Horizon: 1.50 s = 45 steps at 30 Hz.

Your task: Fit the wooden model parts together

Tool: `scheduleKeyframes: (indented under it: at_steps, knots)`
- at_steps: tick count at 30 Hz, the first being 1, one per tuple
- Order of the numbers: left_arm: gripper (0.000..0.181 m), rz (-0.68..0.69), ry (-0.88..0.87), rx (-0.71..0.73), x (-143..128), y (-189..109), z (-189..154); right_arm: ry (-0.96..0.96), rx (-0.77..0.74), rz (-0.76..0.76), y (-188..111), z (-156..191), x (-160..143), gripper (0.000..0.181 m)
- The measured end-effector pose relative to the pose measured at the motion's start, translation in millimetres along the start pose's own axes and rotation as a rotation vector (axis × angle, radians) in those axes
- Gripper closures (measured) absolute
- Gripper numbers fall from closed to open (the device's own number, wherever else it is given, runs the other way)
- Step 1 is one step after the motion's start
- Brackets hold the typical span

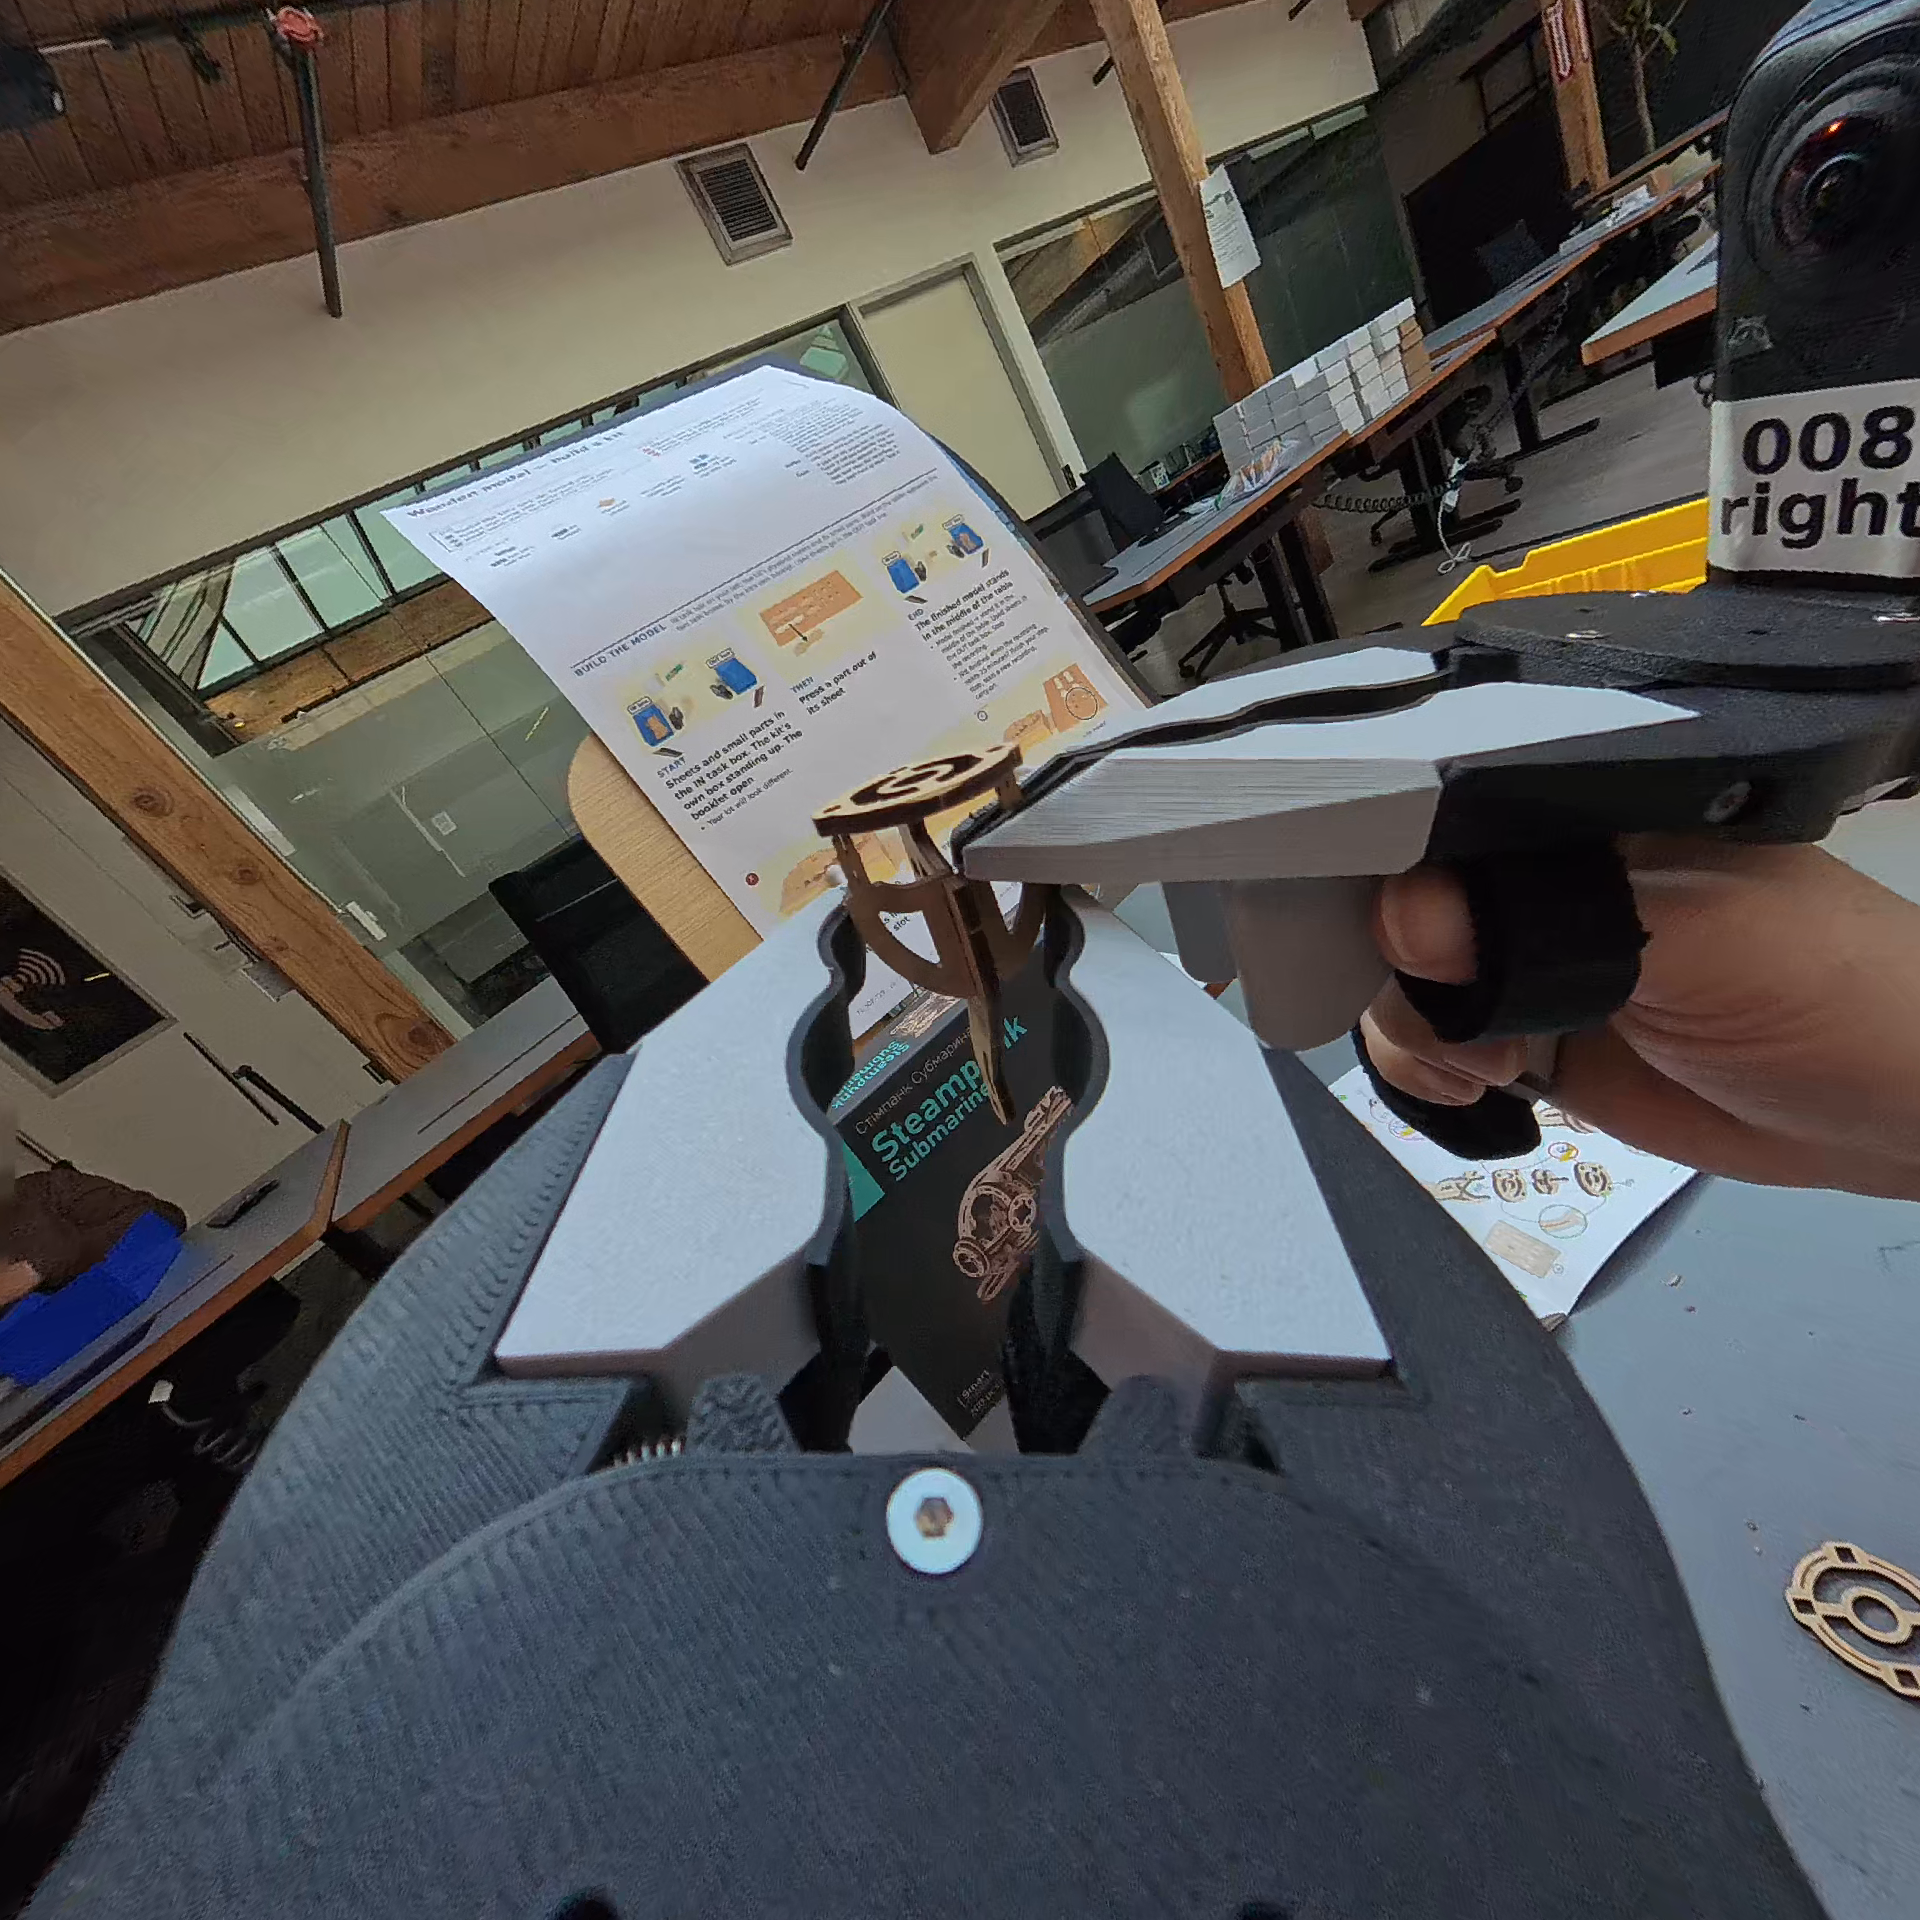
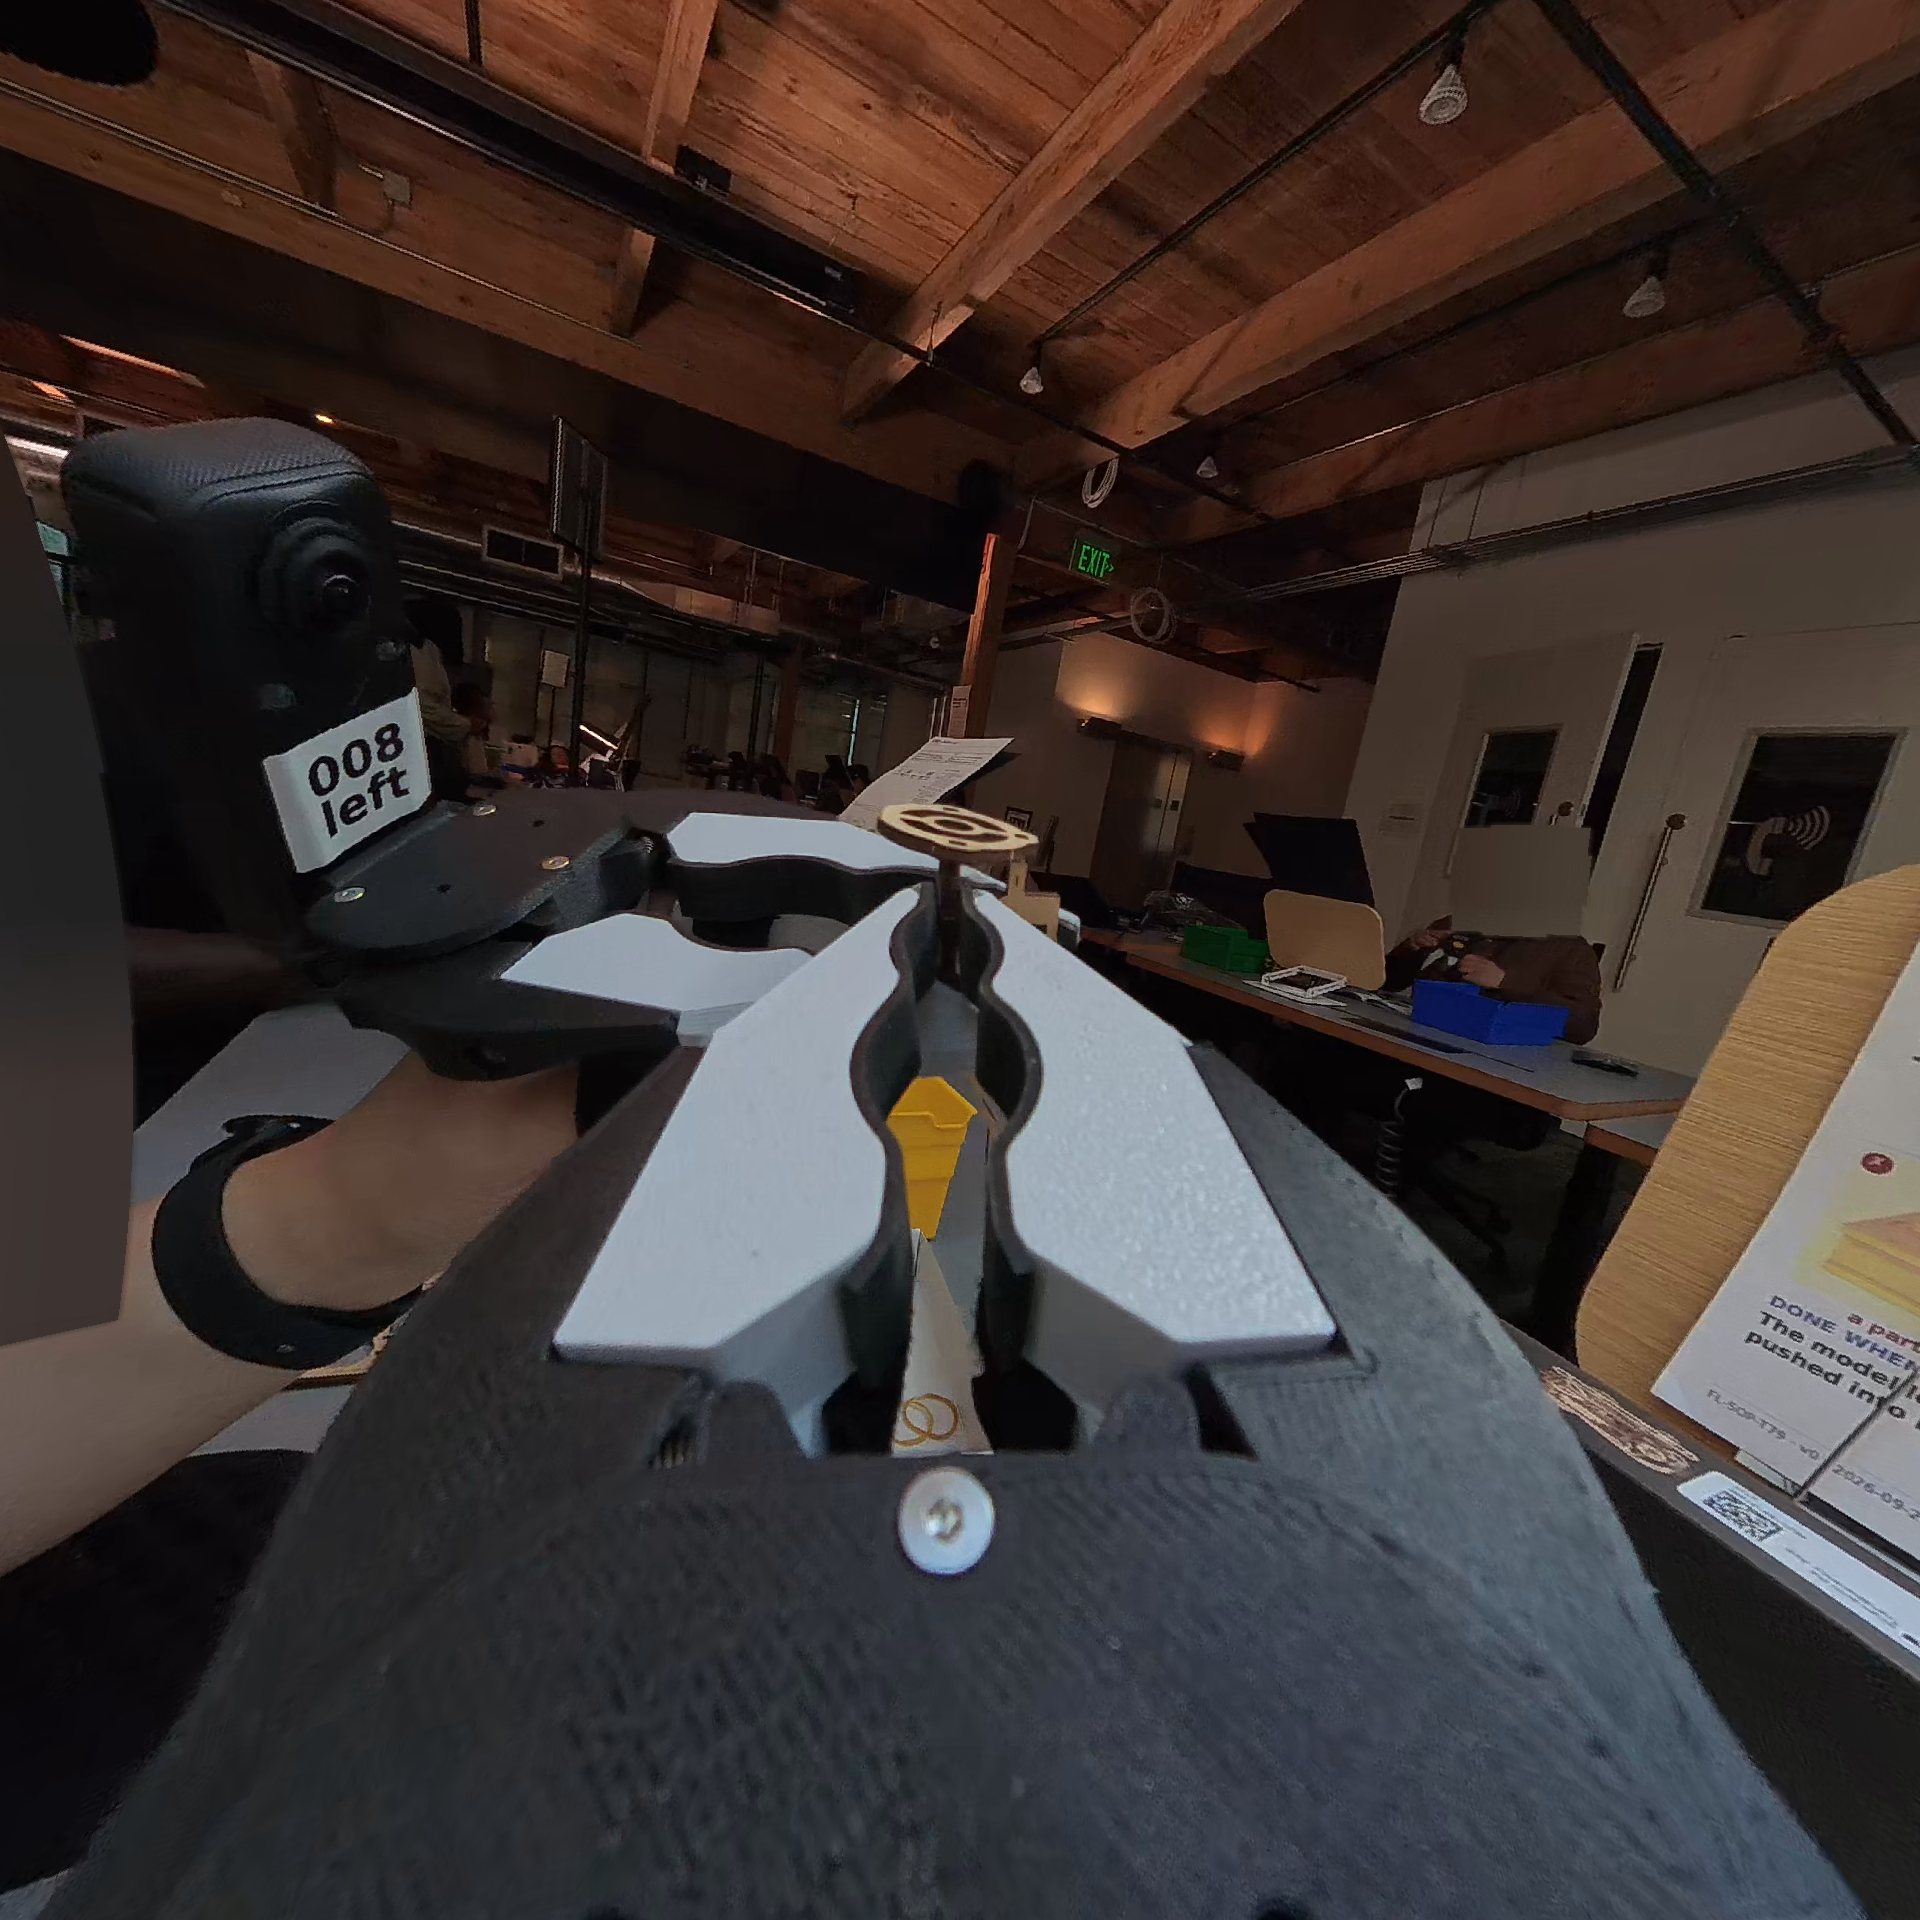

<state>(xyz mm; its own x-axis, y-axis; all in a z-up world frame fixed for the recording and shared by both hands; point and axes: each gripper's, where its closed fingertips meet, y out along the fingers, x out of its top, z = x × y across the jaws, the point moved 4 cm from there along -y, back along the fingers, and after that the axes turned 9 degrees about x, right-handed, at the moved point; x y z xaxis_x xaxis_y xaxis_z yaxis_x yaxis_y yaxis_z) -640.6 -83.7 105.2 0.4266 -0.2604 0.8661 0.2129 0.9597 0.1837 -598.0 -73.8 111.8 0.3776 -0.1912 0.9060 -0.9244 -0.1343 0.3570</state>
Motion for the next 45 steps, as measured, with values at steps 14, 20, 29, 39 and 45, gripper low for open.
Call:
scheduleKeyframes:
  at_steps: [14,20,29,39,45]
  knots:
    - [0.149,0.071,-0.040,-0.056,-13,1,7,-0.053,0.021,0.056,-5,-13,0,0.155]
    - [0.149,0.220,-0.012,-0.143,-31,4,0,-0.214,0.120,0.178,-10,-12,1,0.141]
    - [0.150,0.344,0.123,-0.174,-47,8,-13,-0.379,0.218,0.440,-6,5,-18,0.120]
    - [0.149,0.286,-0.185,-0.331,-47,4,-8,-0.231,0.273,0.314,-23,-5,12,0.132]
    - [0.149,0.300,-0.397,-0.447,-47,-1,-2,-0.638,0.186,0.521,-24,-1,-4,0.148]
